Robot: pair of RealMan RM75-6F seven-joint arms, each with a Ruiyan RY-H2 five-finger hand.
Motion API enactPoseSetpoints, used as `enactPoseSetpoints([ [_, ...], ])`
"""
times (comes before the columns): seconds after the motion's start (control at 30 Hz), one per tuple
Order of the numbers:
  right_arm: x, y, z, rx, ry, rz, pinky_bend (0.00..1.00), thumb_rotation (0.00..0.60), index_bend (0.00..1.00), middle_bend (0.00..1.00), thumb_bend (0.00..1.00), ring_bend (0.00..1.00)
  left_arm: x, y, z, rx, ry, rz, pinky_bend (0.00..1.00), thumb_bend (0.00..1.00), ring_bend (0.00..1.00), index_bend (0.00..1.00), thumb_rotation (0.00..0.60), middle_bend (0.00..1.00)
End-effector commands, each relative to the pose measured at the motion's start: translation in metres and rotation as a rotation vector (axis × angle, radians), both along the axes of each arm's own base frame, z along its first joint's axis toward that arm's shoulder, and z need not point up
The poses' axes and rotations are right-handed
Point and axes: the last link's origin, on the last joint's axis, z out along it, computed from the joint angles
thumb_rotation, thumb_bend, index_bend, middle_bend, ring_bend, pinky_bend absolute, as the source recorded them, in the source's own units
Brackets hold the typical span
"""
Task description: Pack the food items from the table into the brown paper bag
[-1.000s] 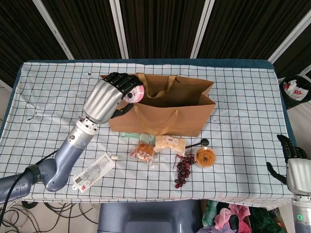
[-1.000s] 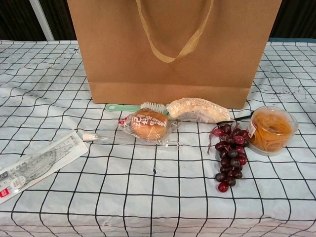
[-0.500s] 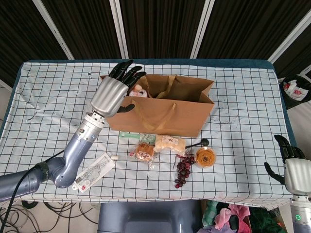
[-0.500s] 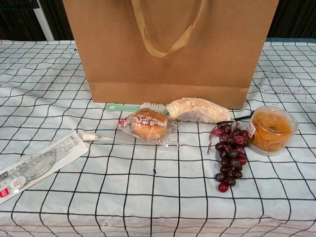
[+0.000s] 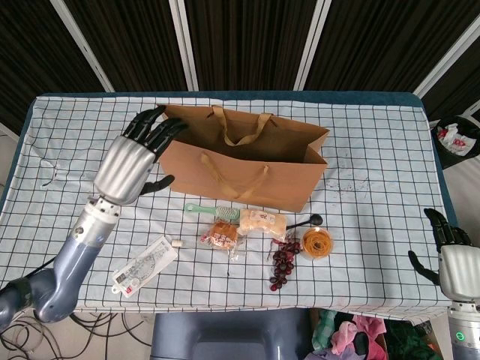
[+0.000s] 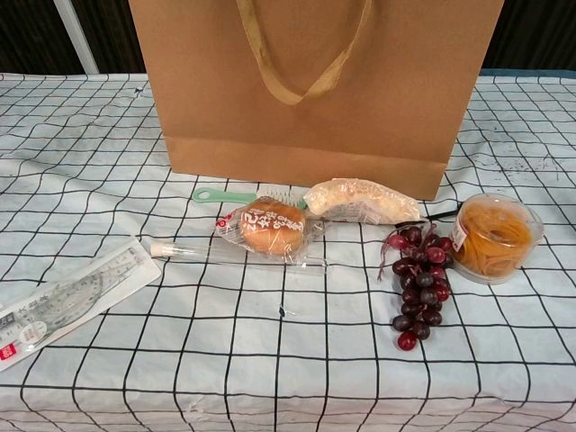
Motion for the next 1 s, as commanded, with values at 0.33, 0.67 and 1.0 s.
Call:
enactPoseSetpoints([
  [0.33,0.001,-0.001,-0.003,0.004,0.010,-0.002,0.27,0.600,0.10,0.13,0.23,0.29,-0.130,-0.090,-0.060,-0.367,0.171,0.141,0.16,0.07,0.08,0.20,0.600,0.21],
  [0.67,-0.006,-0.001,0.004,-0.011,-0.012,-0.025,0.27,0.600,0.10,0.13,0.23,0.29,-0.094,-0.071,-0.124,-0.367,0.150,0.034,0.17,0.07,0.08,0.21,0.600,0.22],
  [1.0,-0.007,-0.002,0.007,-0.017,-0.040,-0.023,0.27,0.600,0.10,0.13,0.23,0.29,-0.061,-0.034,-0.175,-0.526,0.184,0.122,0.21,0.08,0.09,0.20,0.600,0.22],
])
